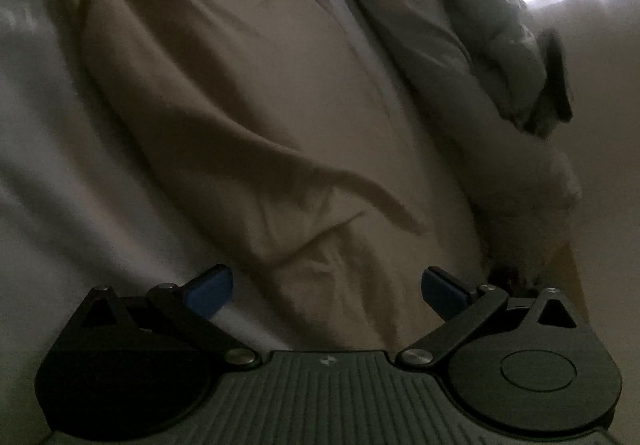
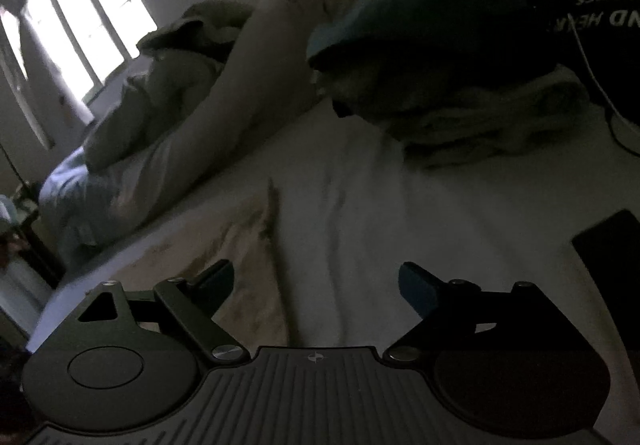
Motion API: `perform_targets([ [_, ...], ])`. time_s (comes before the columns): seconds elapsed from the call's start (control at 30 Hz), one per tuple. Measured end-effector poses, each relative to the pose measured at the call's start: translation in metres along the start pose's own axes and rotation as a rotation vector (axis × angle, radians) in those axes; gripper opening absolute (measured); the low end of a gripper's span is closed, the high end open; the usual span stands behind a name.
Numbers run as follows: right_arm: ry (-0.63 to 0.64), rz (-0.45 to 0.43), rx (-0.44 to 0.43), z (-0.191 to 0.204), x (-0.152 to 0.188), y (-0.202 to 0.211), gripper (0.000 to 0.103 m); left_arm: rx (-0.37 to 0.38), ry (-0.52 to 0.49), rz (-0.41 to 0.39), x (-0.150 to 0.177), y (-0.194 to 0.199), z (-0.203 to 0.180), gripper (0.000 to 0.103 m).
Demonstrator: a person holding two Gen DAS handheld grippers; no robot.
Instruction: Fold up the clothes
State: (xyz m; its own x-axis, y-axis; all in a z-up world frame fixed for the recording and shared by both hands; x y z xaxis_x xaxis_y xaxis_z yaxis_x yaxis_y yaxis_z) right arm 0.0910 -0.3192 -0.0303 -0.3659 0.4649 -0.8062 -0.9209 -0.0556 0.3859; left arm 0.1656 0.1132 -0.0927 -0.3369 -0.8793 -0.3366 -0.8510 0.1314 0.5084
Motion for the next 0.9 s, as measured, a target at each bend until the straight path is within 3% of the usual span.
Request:
perform_targets([
  [0.23,-0.081,0.048,-0.013,-0.014,0.000,-0.009,0.095,-0.035,0.008,-0.025,-0.002,-0.021,-0.010,0.103],
  [0.5,-0.086,0.073,-0.052,-0.023,0.002,-0.015,0.096,-0.054,0.030,-0.052,-0.005,-0.035,-0.014,0.103],
  [0.6,-0.093,0.125,-0.071,-0.023,0.011,-0.029,0.096,-0.054,0.036,-0.055,-0.002,-0.034,-0.014,0.103],
  [0.7,-0.073,0.189,-0.083,-0.018,0.025,-0.044,0.096,-0.040,0.031,-0.052,-0.001,-0.032,-0.012,0.103],
  [0.9,0.003,0.234,-0.150,0.001,0.047,-0.057,0.096,-0.037,0.030,-0.038,-0.002,-0.030,-0.011,0.103],
])
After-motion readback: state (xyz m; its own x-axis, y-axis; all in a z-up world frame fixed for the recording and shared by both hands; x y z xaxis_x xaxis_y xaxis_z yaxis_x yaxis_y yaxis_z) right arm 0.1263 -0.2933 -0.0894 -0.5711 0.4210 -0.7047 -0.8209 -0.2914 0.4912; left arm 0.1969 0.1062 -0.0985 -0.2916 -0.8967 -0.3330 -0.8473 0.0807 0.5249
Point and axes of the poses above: each gripper's, at about its wrist camera, not at the fingertips, and y roughly against the way its jaws point, z to its left, x to its underside, the point moved 2 cm from there along -y, roughly the way its jaws point, and after that the axes turned 10 degrees about -z, right-handed, at the moved point
